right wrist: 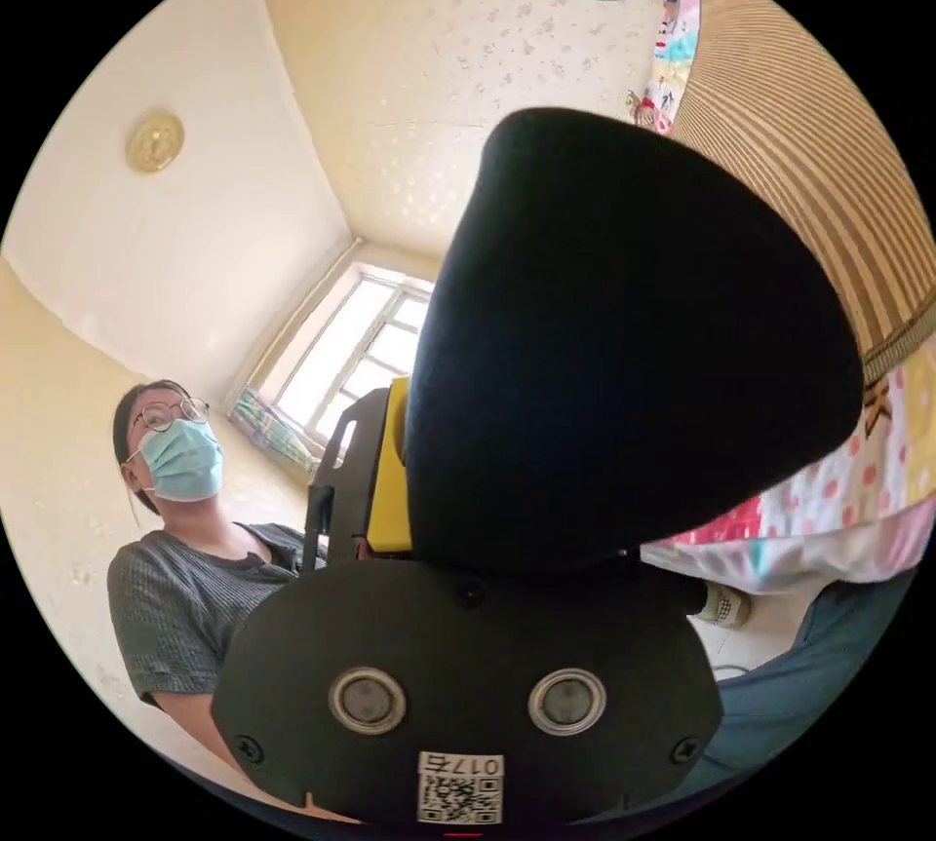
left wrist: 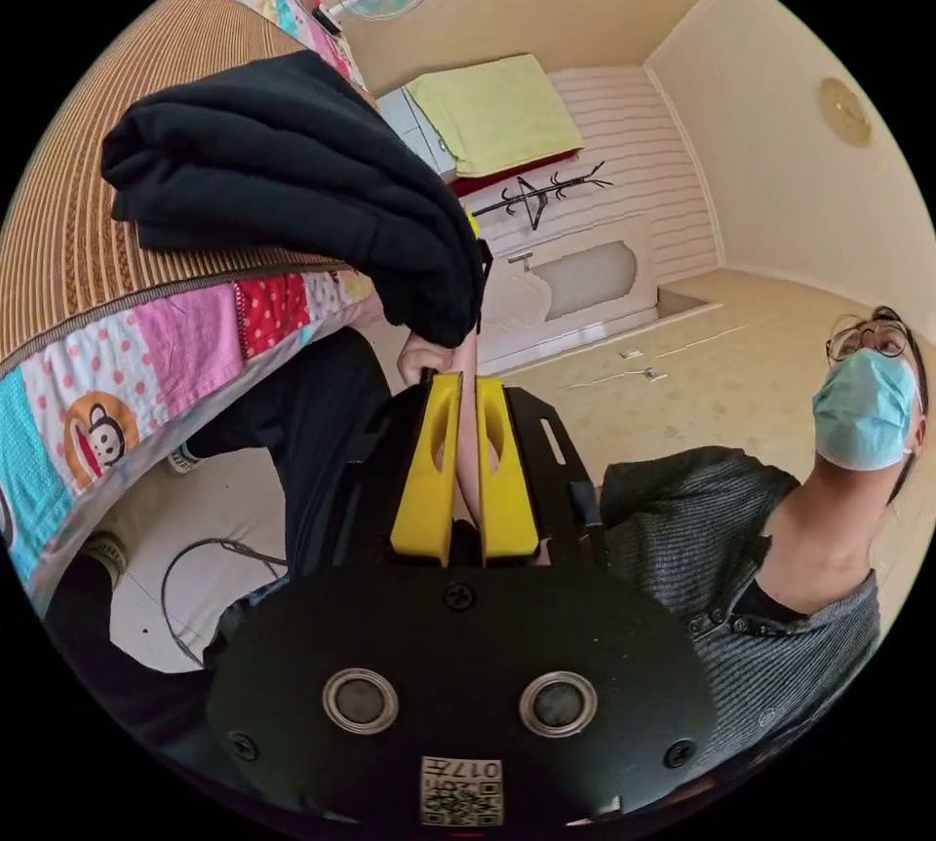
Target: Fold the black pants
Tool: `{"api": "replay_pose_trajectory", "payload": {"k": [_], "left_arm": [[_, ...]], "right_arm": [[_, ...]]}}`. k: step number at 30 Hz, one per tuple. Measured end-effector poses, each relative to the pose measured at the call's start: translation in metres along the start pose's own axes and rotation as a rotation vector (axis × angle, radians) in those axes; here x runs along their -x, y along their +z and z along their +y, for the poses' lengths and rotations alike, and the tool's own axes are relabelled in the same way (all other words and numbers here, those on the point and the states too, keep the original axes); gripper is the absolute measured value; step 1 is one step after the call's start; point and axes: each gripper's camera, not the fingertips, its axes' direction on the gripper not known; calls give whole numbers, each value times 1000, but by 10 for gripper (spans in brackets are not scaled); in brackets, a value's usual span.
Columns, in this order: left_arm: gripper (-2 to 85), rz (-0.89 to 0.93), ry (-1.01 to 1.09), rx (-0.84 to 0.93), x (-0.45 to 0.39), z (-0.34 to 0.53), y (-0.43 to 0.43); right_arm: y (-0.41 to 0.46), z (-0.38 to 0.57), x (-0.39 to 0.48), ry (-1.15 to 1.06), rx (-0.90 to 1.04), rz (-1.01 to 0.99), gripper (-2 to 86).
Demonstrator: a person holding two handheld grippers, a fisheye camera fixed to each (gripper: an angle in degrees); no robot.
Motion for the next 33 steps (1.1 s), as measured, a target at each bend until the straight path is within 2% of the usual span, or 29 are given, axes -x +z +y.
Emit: {"api": "replay_pose_trajectory", "payload": {"k": [2,6,11,13,17,18,20,24,27,28,30,32,33], "left_arm": [[40,-93,23,38,-8,5,-7],[51,-143,5,71,-5,9,-14],[52,-152,-67,14,14,17,-30],[52,-148,-94,-8,21,18,-35],[52,-149,-151,-22,35,17,-43],[52,-155,-157,-20,36,16,-44],[59,-213,-187,-18,38,14,-50],[86,-314,-225,-67,38,11,-74],[113,-435,-239,-196,29,11,-121],[120,-527,-228,-284,16,12,-150],[125,-734,-224,-429,-11,14,-200],[151,-1081,-230,-613,-54,15,-262],[156,-1164,-240,-653,-62,15,-276]], "right_arm": [[-28,-37,31,-98,-23,53,127],[-105,-111,98,-334,-164,253,128],[-221,-155,91,-427,-415,351,136],[-270,-156,54,-301,-524,347,138],[-348,-111,-58,296,-709,426,138],[-357,-92,-75,362,-751,406,137],[-358,-79,-77,283,-792,315,137],[-325,-76,-46,325,-606,579,137],[-297,-42,-22,340,-579,616,110],[-291,-34,-19,333,-570,608,96],[-261,-7,-10,277,-487,562,36],[-238,10,-10,284,-415,563,27],[-222,20,-10,294,-374,582,21]]}}
